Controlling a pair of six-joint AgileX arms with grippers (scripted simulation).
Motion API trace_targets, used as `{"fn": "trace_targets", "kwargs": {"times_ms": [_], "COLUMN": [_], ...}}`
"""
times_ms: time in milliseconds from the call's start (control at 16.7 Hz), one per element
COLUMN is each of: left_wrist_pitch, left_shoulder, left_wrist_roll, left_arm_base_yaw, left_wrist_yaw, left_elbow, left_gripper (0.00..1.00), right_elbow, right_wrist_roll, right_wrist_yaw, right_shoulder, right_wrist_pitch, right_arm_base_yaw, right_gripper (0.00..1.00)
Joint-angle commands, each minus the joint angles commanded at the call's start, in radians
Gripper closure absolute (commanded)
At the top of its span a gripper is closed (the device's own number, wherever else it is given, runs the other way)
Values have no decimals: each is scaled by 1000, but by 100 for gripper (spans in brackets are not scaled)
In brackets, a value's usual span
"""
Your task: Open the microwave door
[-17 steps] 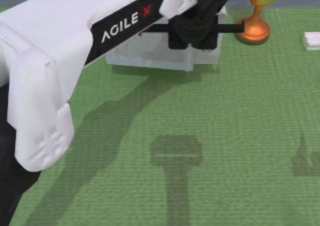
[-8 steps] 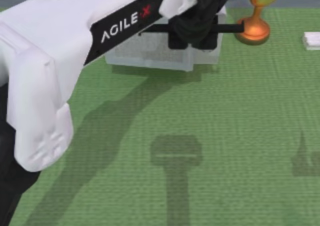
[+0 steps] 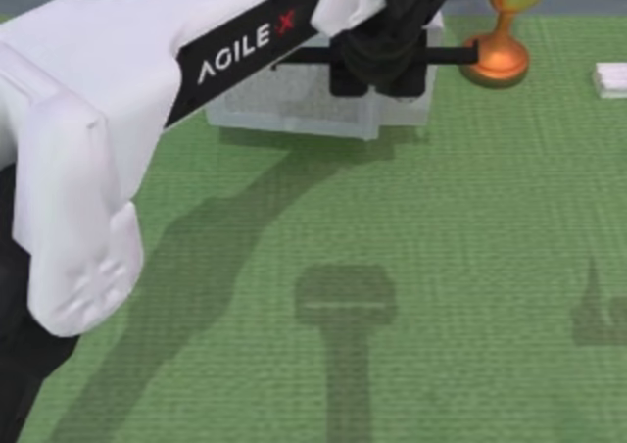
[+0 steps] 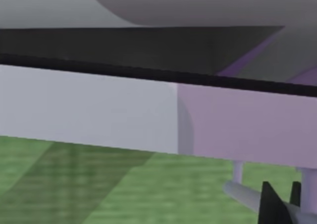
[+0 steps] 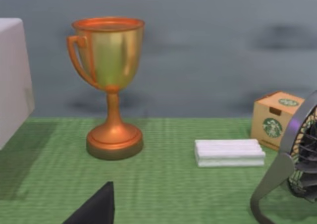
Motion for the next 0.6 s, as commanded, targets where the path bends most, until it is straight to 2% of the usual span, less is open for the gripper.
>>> {"fn": "trace_targets", "kwargs": {"times_ms": [360, 600], "left_wrist_pitch": [5, 54], "left_shoulder": [0, -57], "left_wrist_roll": [-3, 35], "left_arm_base_yaw": [-7, 1], "left_wrist_yaw": [5, 15], "left_elbow": [-2, -85], "left_gripper": [100, 100], "right_elbow": [0, 0], "right_wrist_roll": [0, 0], "right_wrist_yaw": [0, 0], "right_shoulder": [0, 0], "right_wrist_pitch": [0, 0], "right_arm_base_yaw": [0, 0], "right_gripper": [0, 0]}}
